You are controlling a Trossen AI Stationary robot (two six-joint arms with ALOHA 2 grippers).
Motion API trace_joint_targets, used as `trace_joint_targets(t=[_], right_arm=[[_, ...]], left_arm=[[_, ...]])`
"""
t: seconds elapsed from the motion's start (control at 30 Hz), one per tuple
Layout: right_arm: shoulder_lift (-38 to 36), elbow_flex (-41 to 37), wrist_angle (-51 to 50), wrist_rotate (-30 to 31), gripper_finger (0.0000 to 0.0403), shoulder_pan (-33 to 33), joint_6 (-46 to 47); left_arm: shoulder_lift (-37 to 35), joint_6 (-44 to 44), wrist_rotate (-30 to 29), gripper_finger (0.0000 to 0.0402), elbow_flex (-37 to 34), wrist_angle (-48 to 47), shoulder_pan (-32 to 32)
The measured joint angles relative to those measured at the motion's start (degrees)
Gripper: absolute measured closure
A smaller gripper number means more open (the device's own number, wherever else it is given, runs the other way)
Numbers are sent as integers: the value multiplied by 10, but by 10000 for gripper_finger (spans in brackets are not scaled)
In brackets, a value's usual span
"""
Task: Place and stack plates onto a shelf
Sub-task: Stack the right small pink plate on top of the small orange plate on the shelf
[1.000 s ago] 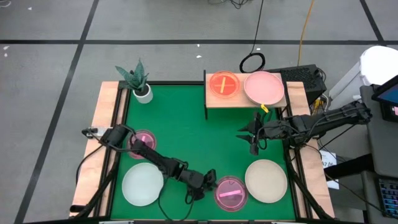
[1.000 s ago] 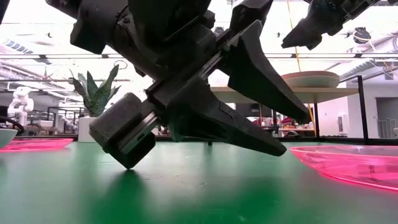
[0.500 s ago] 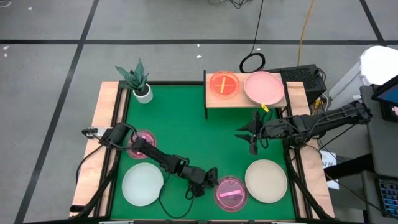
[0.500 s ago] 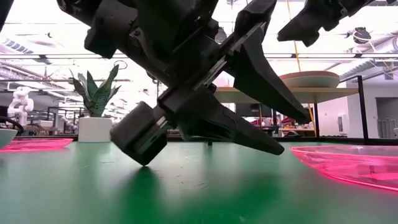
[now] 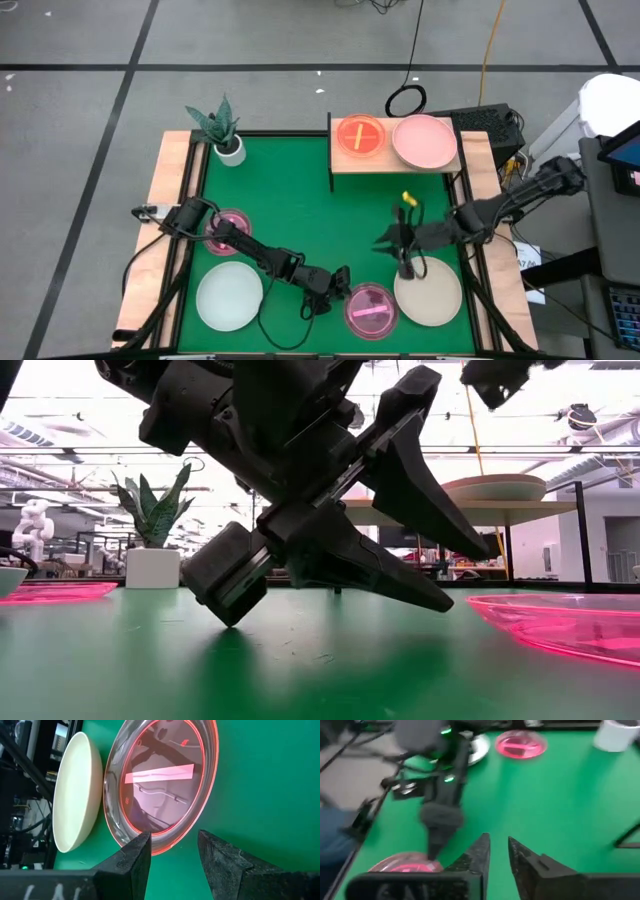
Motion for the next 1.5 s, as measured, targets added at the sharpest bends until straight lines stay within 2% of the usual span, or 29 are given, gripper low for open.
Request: trace_joint_targets(t=[0.2, 0.4, 0.63, 0.83, 1.03, 1.5], right_arm=[[94, 95, -98, 33, 399, 103, 61], [196, 189, -165, 44, 388, 193, 170], [320, 250, -214, -18, 388, 258, 264], [381, 268, -237, -53, 388, 283, 295], [416, 268, -265, -75, 400, 292, 274], [443, 268, -275, -78, 402, 284, 275]], left_arm=[[0, -30, 0, 234, 0, -4, -2], [0, -36, -6, 234, 0, -4, -5], [0, -37, -11, 234, 0, -3, -6], [0, -38, -12, 234, -1, 0, -6], [0, -38, -12, 234, -1, 0, -5], [0, -34, -11, 234, -1, 1, -6]])
